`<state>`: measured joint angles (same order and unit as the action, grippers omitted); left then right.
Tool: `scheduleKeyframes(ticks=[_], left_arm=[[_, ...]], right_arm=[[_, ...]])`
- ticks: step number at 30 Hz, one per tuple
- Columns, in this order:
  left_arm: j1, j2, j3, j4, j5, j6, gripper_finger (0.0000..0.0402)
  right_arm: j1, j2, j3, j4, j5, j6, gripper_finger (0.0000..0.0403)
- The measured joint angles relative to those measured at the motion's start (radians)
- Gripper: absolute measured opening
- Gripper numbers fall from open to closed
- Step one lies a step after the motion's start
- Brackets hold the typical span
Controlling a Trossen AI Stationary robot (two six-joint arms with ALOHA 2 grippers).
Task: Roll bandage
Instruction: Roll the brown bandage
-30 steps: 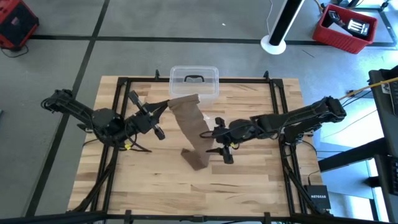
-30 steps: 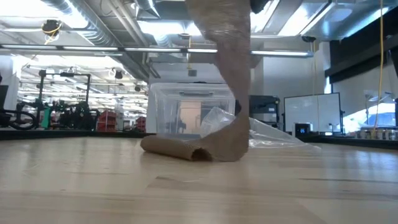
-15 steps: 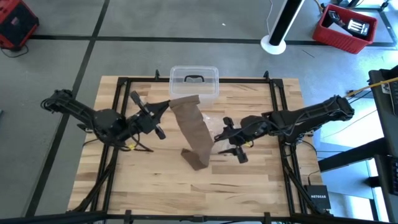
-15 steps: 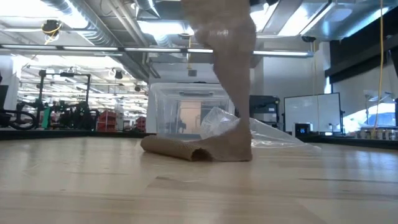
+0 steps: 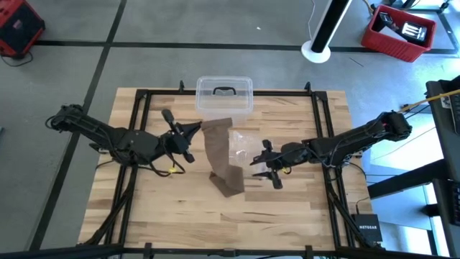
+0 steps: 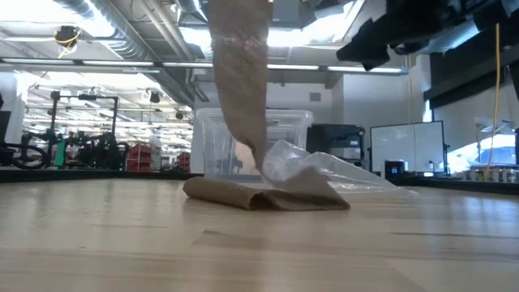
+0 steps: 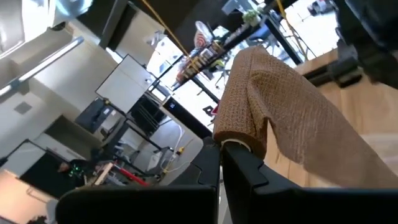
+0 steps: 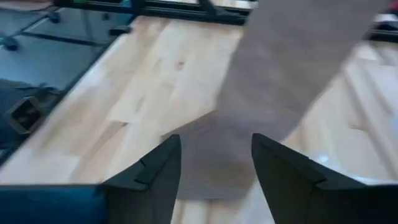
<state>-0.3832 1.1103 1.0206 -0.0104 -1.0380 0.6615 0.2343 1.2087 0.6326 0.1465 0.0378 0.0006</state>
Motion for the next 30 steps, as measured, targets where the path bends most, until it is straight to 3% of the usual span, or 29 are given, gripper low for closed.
scheduleKeyframes(ticks=[4, 10, 17, 22, 24, 30], left_arm=[[-0.003, 0.012, 0.000, -0.053, 0.012, 0.026, 0.0000], [-0.030, 0.085, 0.000, -0.082, 0.021, 0.126, 0.0000], [-0.083, 0.153, 0.000, -0.046, -0.020, 0.241, 0.0000], [-0.112, 0.163, 0.000, 0.024, -0.094, 0.317, 0.0000], [-0.114, 0.157, 0.000, 0.057, -0.146, 0.340, 0.0000], [-0.111, 0.118, 0.000, 0.187, -0.172, 0.390, 0.0000]], right_arm=[[0.001, 0.000, 0.009, 0.017, 0.027, -0.012, 0.0236], [0.001, -0.020, 0.079, 0.012, 0.100, -0.170, 0.0279], [0.001, -0.024, 0.165, 0.010, 0.264, -0.389, 0.0284], [0.001, -0.021, 0.175, -0.003, 0.334, -0.390, 0.0285], [-0.009, -0.004, 0.175, -0.030, 0.332, -0.339, 0.0285], [-0.091, 0.109, 0.103, 0.036, 0.119, -0.192, 0.0285]])
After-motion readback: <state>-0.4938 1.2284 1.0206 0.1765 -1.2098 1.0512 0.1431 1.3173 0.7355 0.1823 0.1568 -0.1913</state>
